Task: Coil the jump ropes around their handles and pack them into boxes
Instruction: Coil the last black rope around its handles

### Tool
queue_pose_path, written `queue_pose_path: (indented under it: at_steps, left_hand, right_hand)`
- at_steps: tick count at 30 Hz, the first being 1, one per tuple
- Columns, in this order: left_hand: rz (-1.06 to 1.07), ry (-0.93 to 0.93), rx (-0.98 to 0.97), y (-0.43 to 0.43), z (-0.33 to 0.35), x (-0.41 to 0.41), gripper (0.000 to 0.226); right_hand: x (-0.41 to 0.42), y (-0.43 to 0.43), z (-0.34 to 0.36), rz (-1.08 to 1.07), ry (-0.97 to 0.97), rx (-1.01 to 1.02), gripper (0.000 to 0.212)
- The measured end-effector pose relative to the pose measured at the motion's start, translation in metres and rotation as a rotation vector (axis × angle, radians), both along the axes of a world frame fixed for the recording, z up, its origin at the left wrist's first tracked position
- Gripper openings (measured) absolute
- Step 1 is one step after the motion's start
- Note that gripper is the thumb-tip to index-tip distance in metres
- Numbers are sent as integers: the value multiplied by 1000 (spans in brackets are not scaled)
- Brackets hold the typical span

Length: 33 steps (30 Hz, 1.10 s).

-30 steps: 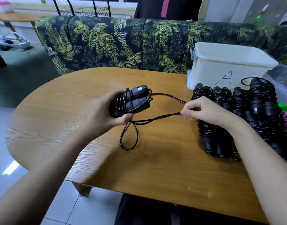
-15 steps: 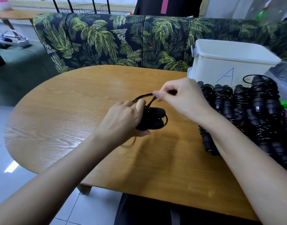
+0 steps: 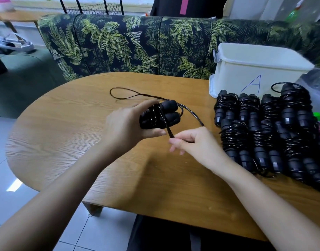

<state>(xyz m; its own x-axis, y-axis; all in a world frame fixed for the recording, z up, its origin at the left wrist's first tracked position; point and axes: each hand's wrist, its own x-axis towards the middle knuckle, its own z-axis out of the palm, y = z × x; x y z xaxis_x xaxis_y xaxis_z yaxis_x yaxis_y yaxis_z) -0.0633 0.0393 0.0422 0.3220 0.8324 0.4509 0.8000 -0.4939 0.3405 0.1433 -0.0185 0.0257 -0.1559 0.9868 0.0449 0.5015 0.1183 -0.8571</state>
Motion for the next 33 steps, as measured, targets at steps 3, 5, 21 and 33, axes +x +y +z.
queue_pose_path:
  at_steps: [3, 5, 21, 33]
  left_hand:
    - [-77, -299, -244, 3, -9, -1, 80]
    - [-137, -446, -363, 4, -15, 0, 80]
    - [-426, -461, -676, -10, -3, 8, 35]
    - [-321, -880, -781, -8, -12, 48, 66]
  right_hand:
    - [-7, 7, -2, -52, 82, -22, 9]
    - [-13, 11, -1, -117, 129, -9, 2]
    - [22, 32, 14, 284, -666, 1001, 75]
    - [24, 28, 21, -308, 383, 392, 41]
